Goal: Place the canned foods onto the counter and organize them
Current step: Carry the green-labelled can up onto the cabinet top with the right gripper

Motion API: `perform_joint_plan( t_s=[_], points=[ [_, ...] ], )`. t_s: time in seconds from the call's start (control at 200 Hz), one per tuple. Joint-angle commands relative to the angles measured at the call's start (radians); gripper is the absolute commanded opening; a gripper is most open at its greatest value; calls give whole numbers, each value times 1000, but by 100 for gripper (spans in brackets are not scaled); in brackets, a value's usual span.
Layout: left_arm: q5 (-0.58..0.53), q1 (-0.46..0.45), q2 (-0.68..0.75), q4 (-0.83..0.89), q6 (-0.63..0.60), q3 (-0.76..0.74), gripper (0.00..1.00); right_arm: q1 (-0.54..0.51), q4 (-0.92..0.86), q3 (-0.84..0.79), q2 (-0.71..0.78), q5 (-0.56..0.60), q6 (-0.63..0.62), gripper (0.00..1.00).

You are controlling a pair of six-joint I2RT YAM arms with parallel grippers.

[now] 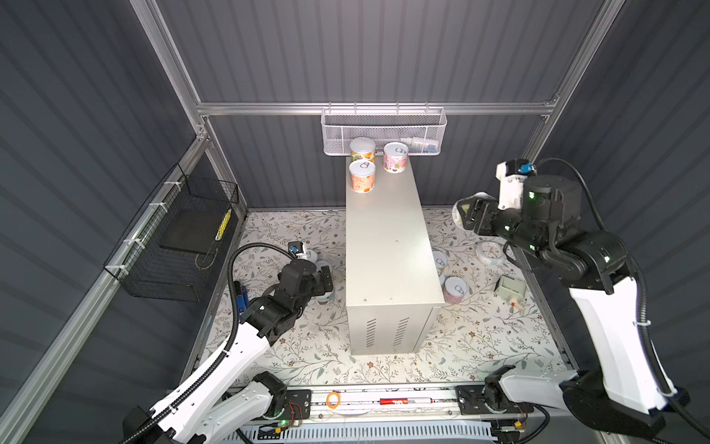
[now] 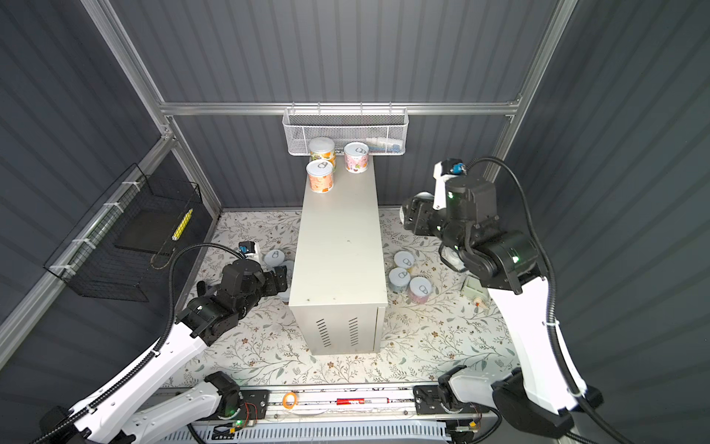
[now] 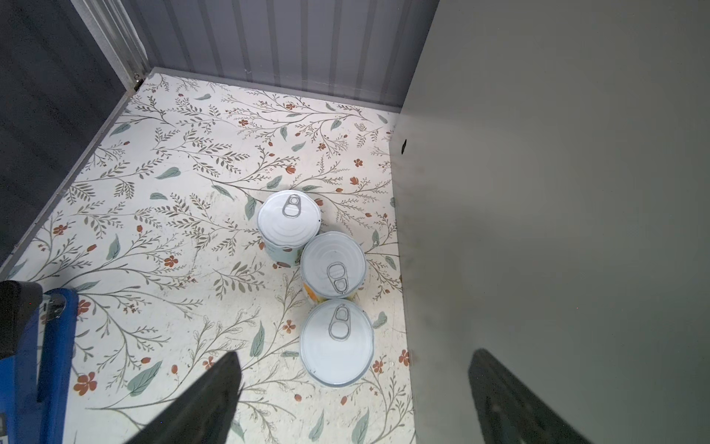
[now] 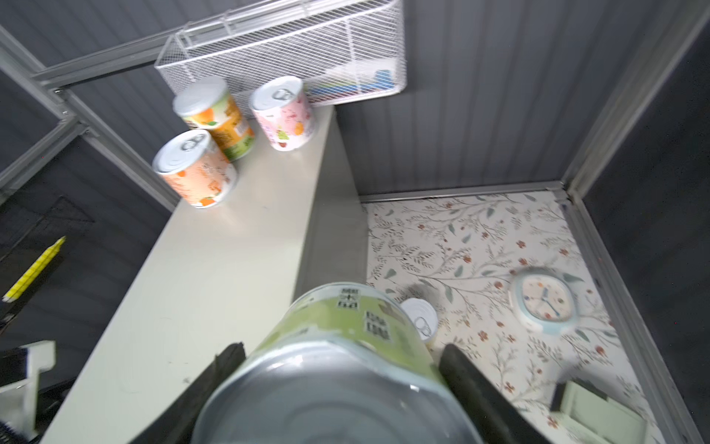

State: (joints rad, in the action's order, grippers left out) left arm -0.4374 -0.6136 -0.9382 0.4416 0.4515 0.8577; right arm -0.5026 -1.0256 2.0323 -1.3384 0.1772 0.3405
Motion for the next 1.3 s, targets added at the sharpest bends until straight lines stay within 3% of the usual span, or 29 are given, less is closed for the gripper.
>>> perform_joint_plan(
  t_s=[0.0, 0.285, 0.851, 1.031, 1.291],
  points=[
    [1, 5, -3, 31, -25, 38, 94, -46, -39, 176, -111, -32, -56, 0],
    [3, 5, -16, 13, -27, 32, 94, -112, -169, 498, -380, -10, -113, 0],
    [-16, 5, -25, -6, -29, 20, 94, -151, -139, 496, -524, 11, -126, 0],
    [-24, 5, -27, -7, -27, 15, 94, -151, -140, 487, -542, 8, -127, 42],
    [-29, 5, -27, -2, -27, 20, 94, -151, -122, 483, -562, 2, -127, 64]
  ],
)
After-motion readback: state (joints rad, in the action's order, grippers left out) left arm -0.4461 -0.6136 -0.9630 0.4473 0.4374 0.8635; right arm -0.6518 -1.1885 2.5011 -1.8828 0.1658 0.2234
